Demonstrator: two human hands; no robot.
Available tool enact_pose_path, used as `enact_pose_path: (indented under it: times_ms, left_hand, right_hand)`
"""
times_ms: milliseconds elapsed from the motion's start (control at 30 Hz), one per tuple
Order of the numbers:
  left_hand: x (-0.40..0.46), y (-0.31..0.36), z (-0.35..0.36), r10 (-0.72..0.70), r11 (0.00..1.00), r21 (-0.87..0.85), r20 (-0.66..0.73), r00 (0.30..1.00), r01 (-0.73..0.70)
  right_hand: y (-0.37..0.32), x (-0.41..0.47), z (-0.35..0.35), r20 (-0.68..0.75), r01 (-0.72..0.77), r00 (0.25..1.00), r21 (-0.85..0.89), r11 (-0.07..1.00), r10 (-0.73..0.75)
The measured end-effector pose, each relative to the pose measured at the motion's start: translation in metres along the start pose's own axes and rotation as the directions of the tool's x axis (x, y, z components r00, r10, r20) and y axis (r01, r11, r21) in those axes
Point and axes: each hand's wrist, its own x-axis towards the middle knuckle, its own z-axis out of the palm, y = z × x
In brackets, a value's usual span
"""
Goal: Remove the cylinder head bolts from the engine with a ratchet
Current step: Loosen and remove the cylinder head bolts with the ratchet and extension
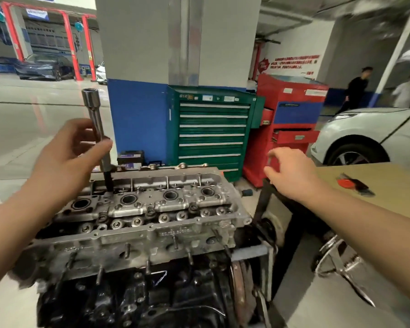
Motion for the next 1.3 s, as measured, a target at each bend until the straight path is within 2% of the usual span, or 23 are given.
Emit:
enact_pose_path:
  times_ms: [100, 167, 367, 533, 633, 767, 867, 933, 1000, 1067, 1100, 1133, 1200, 1300]
  left_hand:
    - [0.002, 0.008, 0.016, -0.058, 0.991, -0.118, -0.011, 0.998, 0.056]
    - [0.001, 0.01, 0.023, -0.095, 0.981, -0.167, 0.005, 0.995, 0.094]
    - [-0.006, 0.005, 0.032, -0.076, 0.983, -0.167, 0.04, 0.996, 0.082]
    - [-0.008, 0.003, 0.029, -0.105, 0.985, -0.129, 0.095, 0.99, 0.117]
    - [-0.011, 0.007, 0.026, -0.118, 0.982, -0.134, 0.103, 0.988, 0.131]
    - [-0.012, 0.008, 0.025, -0.126, 0.977, -0.16, 0.101, 0.987, 0.141]
    - [-0.012, 0.006, 0.025, -0.126, 0.976, -0.167, 0.104, 0.987, 0.142]
    - [-0.011, 0.003, 0.025, -0.114, 0.979, -0.155, 0.111, 0.987, 0.13]
    - [-0.01, 0.0, 0.023, -0.095, 0.984, -0.138, 0.125, 0.988, 0.113]
    - [-0.011, -0.001, 0.023, -0.081, 0.987, -0.129, 0.139, 0.987, 0.099]
    - [-0.01, -0.002, 0.022, -0.078, 0.987, -0.129, 0.142, 0.987, 0.096]
    - [-0.01, -0.003, 0.022, -0.076, 0.987, -0.128, 0.143, 0.987, 0.095]
    - [-0.009, -0.004, 0.021, -0.076, 0.989, -0.113, 0.148, 0.986, 0.093]
    - [-0.008, -0.004, 0.02, -0.074, 0.99, -0.11, 0.16, 0.984, 0.093]
  right_hand:
    - [0.044, -0.008, 0.022, 0.321, -0.167, 0.929, -0.084, 0.982, 0.185]
    - [0.058, -0.016, 0.038, 0.401, -0.146, 0.894, -0.158, 0.977, 0.199]
    - [0.064, -0.018, 0.057, 0.194, -0.197, 0.954, -0.176, 0.964, 0.23]
    - [0.062, -0.012, 0.067, 0.247, -0.264, 0.926, -0.123, 0.957, 0.287]
    - [0.061, -0.011, 0.072, 0.204, -0.212, 0.952, -0.106, 0.971, 0.23]
    - [0.049, -0.007, 0.067, 0.339, -0.11, 0.935, -0.007, 0.994, 0.106]
    - [0.03, 0.001, 0.052, 0.302, -0.079, 0.952, 0.075, 0.994, 0.053]
    - [0.011, 0.01, 0.034, 0.266, -0.077, 0.964, 0.223, 0.972, 0.016]
    - [-0.019, 0.019, 0.011, 0.295, -0.147, 0.956, 0.495, 0.856, -0.006]
    - [-0.053, 0.027, -0.015, 0.444, -0.339, 0.895, 0.736, 0.586, -0.039]
    - [-0.07, 0.031, -0.028, 0.526, -0.428, 0.845, 0.775, 0.465, -0.099]
    - [-0.087, 0.036, -0.039, 0.582, -0.478, 0.794, 0.776, 0.412, -0.174]
    - [-0.12, 0.043, -0.057, 0.623, -0.476, 0.721, 0.763, 0.437, -0.303]
    - [-0.165, 0.054, -0.074, 0.63, -0.374, 0.666, 0.745, 0.552, -0.4]
